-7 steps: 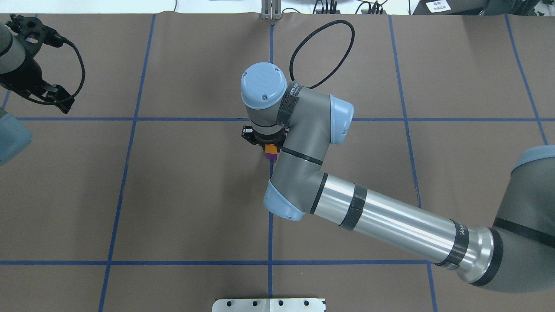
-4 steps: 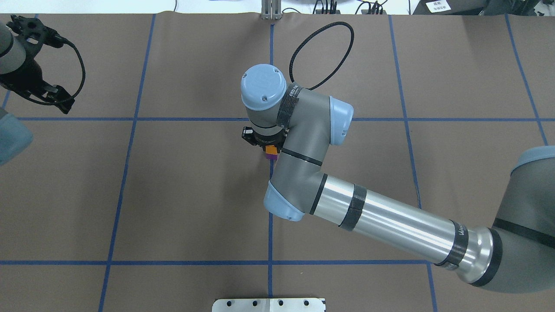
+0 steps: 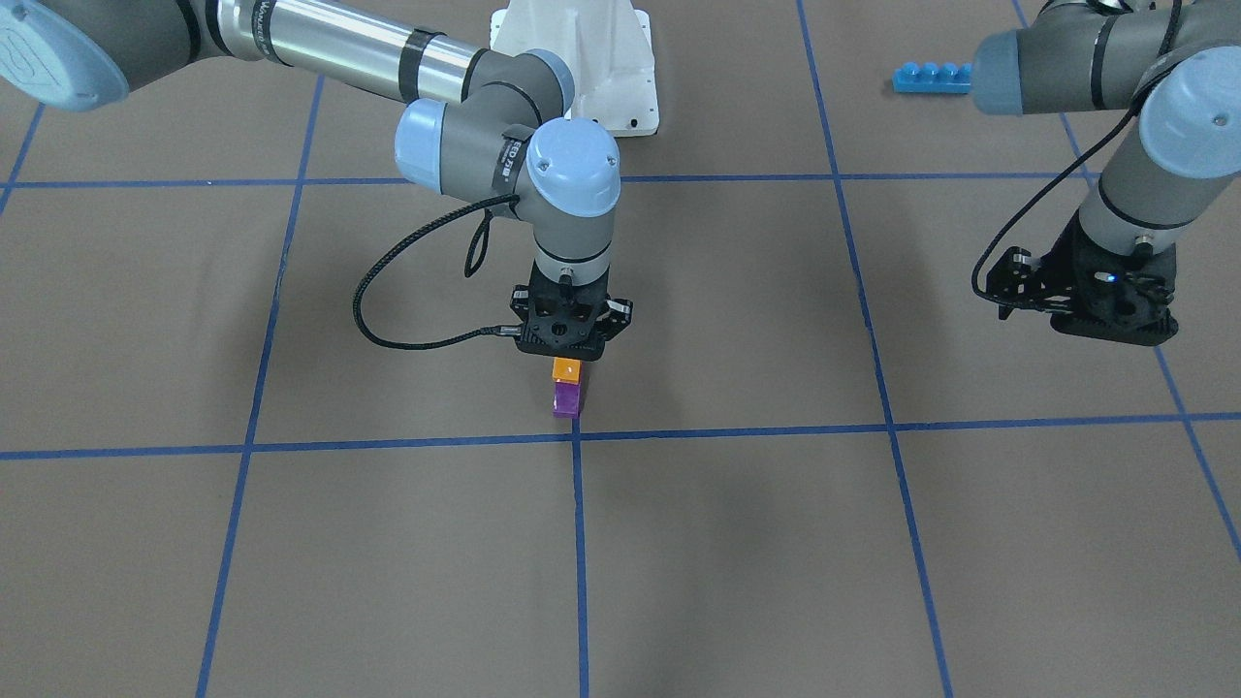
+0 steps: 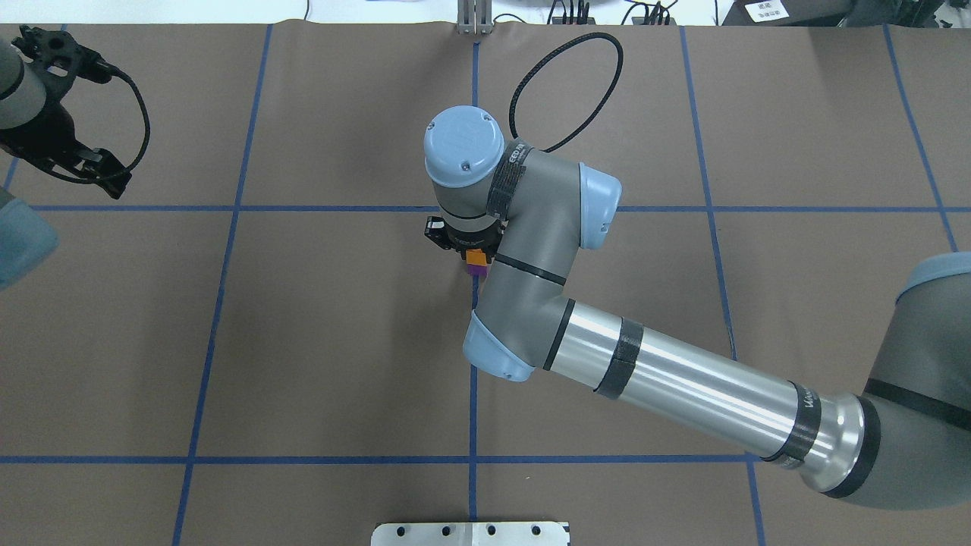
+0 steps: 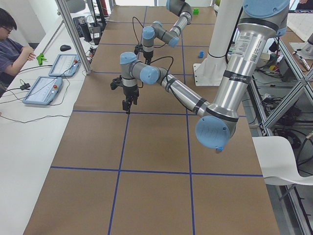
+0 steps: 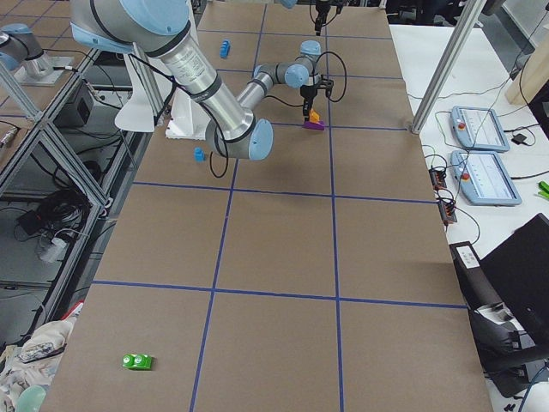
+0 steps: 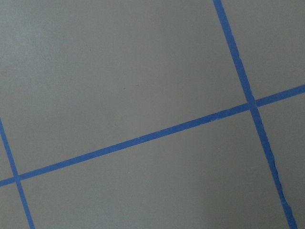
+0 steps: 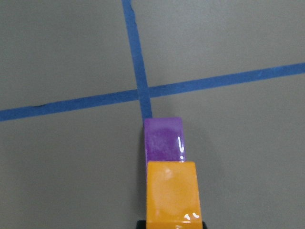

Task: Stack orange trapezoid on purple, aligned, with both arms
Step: 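Lower the orange block onto the purple block and align it with the right gripper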

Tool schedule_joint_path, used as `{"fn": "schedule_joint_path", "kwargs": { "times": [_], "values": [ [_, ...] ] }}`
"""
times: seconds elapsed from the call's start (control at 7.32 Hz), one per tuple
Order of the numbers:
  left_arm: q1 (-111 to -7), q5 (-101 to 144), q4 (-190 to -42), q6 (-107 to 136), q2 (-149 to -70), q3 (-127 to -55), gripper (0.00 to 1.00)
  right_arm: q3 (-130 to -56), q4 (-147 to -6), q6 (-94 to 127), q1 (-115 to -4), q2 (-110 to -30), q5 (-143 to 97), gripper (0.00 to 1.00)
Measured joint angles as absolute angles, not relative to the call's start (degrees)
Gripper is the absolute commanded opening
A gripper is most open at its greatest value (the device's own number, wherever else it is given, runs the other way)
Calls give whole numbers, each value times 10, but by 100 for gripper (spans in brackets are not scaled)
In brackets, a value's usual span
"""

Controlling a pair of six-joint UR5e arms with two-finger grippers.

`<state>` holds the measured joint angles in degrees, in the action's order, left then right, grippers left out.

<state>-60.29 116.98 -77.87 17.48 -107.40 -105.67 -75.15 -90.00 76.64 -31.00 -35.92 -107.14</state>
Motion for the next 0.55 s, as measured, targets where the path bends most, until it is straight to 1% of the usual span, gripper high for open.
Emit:
{"fn": "schedule_joint_path", "kwargs": {
  "times": [0.55],
  "values": [
    [-603,1170,-779,174,-1074,-1057,100,-756,-899,764,-315,-358,-1073,100]
  ]
}}
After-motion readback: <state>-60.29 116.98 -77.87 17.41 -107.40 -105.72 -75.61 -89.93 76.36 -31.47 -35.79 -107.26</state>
